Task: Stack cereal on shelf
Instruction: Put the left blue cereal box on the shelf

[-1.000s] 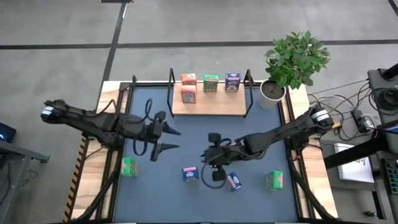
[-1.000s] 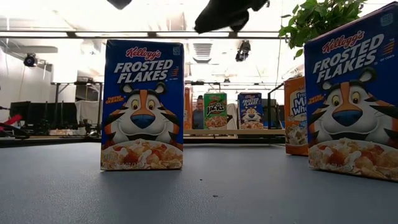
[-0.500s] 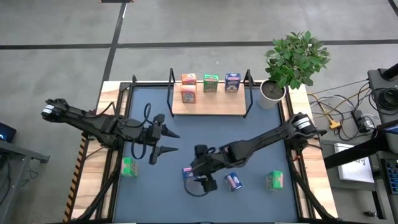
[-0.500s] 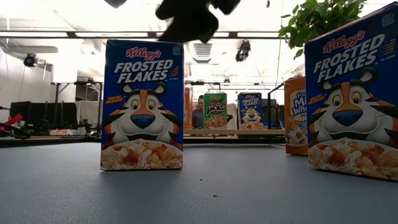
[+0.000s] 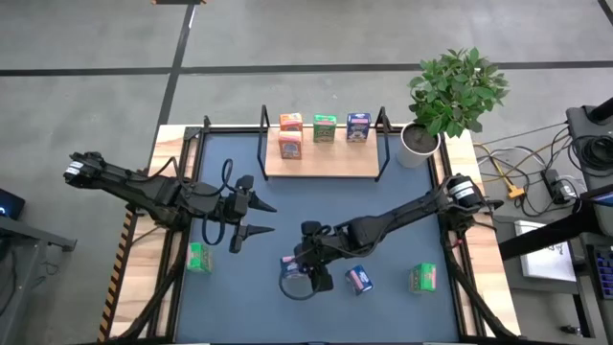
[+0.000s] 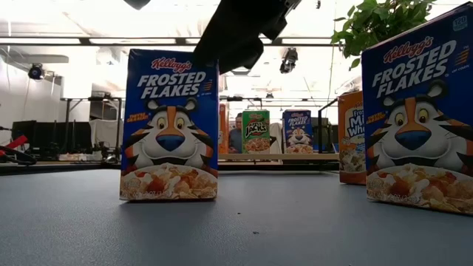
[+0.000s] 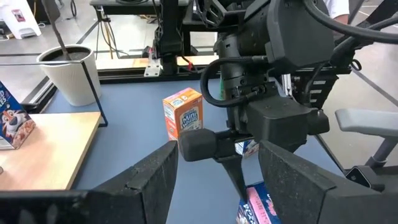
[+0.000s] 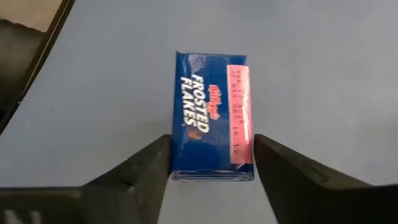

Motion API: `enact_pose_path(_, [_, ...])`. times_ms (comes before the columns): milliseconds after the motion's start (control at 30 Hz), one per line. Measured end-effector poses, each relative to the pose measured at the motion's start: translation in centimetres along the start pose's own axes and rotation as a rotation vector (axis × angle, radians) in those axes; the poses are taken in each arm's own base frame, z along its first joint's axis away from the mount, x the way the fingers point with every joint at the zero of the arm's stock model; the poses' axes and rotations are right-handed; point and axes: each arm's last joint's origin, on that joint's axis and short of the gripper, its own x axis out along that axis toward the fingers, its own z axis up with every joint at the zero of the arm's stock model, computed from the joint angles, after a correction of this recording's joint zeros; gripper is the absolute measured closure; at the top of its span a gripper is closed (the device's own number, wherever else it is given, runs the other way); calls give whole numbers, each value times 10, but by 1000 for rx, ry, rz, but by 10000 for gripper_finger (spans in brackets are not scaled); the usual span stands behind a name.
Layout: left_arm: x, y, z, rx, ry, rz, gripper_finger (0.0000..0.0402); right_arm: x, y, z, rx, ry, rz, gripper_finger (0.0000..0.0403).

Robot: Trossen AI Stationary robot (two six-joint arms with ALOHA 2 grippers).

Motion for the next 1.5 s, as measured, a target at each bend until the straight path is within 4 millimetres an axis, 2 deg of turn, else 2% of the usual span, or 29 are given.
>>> enact_pose_path(133, [0, 0, 0, 0, 0, 0, 193, 0, 0, 0, -2, 3, 0, 233])
enact_pose_path(267, [0, 0, 0, 0, 0, 0, 193, 0, 0, 0, -2, 3, 1, 259])
enact_pose_path(467, [0, 0, 0, 0, -1, 1, 193, -4, -1, 0, -27, 2, -1, 250])
enact_pose_path(600, [0, 0, 0, 3, -2, 1, 193, -29, -12, 10, -49, 13, -20, 248])
enact_pose_path(767, [0, 0, 0, 19, -3, 2, 193, -83, -47, 18, -69, 49, -174, 255])
enact_pose_path(900, [0, 0, 1, 31, -5, 1, 193, -125, -88, 11, -28, 92, -289, 254])
enact_pose_path(1000, [0, 0, 1, 45, -6, 1, 193, -146, -121, -2, 21, 112, -361, 254])
enact_pose_path(1133, [0, 0, 1, 51, -8, 1, 193, -160, -159, -32, 83, 168, -436, 253])
enact_pose_path(1267, [-1, 0, 1, 51, -9, 1, 193, -167, -190, -67, 152, 212, -504, 253])
enact_pose_path(1500, [-1, 0, 1, 77, -10, 2, 193, -180, -219, -104, 235, 158, -581, 253])
